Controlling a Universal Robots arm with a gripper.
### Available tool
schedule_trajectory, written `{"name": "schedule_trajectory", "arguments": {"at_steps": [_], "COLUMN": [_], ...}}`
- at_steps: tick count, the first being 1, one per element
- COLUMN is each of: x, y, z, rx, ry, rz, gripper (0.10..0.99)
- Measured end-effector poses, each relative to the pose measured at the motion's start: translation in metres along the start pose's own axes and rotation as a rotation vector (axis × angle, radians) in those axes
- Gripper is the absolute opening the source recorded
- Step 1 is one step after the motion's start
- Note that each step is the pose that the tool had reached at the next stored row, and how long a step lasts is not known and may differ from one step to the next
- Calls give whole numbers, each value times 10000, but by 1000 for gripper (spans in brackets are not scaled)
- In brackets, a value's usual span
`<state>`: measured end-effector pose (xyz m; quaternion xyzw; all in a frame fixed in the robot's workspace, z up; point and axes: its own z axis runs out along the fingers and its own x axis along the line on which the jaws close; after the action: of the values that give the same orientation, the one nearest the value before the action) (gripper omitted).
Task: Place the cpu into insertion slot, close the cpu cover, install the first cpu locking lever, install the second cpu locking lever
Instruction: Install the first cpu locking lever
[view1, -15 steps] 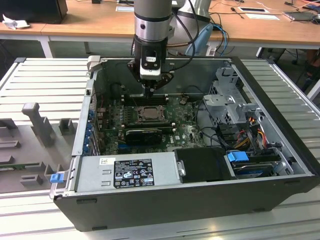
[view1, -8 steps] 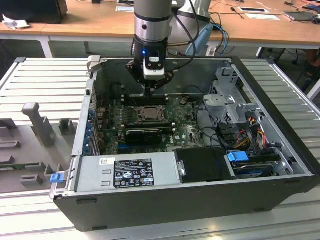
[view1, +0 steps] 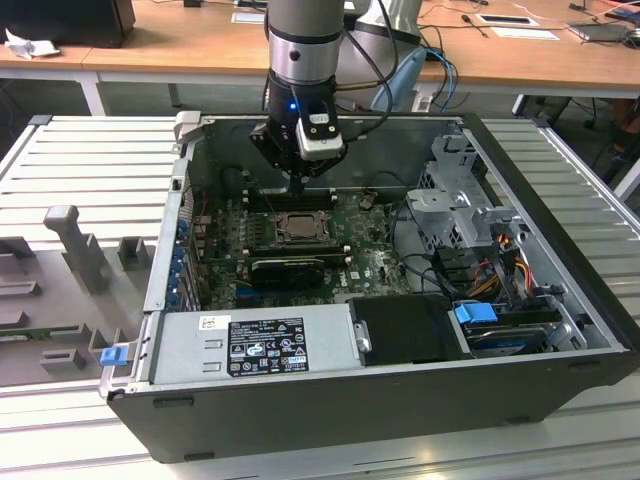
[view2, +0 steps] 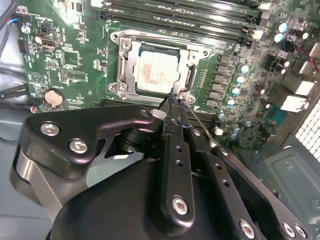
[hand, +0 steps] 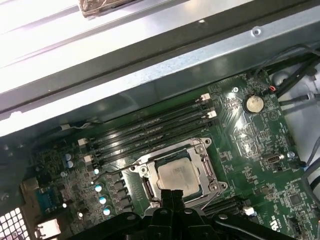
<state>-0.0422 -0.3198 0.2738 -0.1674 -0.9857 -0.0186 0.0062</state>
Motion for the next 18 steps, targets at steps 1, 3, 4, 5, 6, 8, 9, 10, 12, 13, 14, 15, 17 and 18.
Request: {"name": "schedule_trajectory", "arguments": {"at_steps": [1, 3, 4, 5, 6, 8, 9, 10, 12, 13, 14, 15, 17, 18], "x": [0, 0, 0, 0, 0, 0, 0, 0, 0, 0, 0, 0, 0, 0], "y": [0, -1, 0, 0, 0, -1, -1, -1, -1, -1, -1, -1, -1, -1], "z": [0, 1, 1, 1, 1, 2, 3, 3, 4, 4, 5, 6, 7, 7], "rx": [1, 7, 10, 13, 15, 24, 28, 32, 41, 44, 51, 57, 65, 69], "ry": [2, 12, 17, 23, 28, 43, 52, 59, 75, 80, 95, 105, 120, 126], "rz": [-70, -358, -481, -675, -806, -1249, -1527, -1711, -2169, -2337, -2740, -3034, -3492, -3677], "gripper": [106, 106, 106, 106, 106, 106, 106, 106, 106, 106, 106, 106, 106, 106]}}
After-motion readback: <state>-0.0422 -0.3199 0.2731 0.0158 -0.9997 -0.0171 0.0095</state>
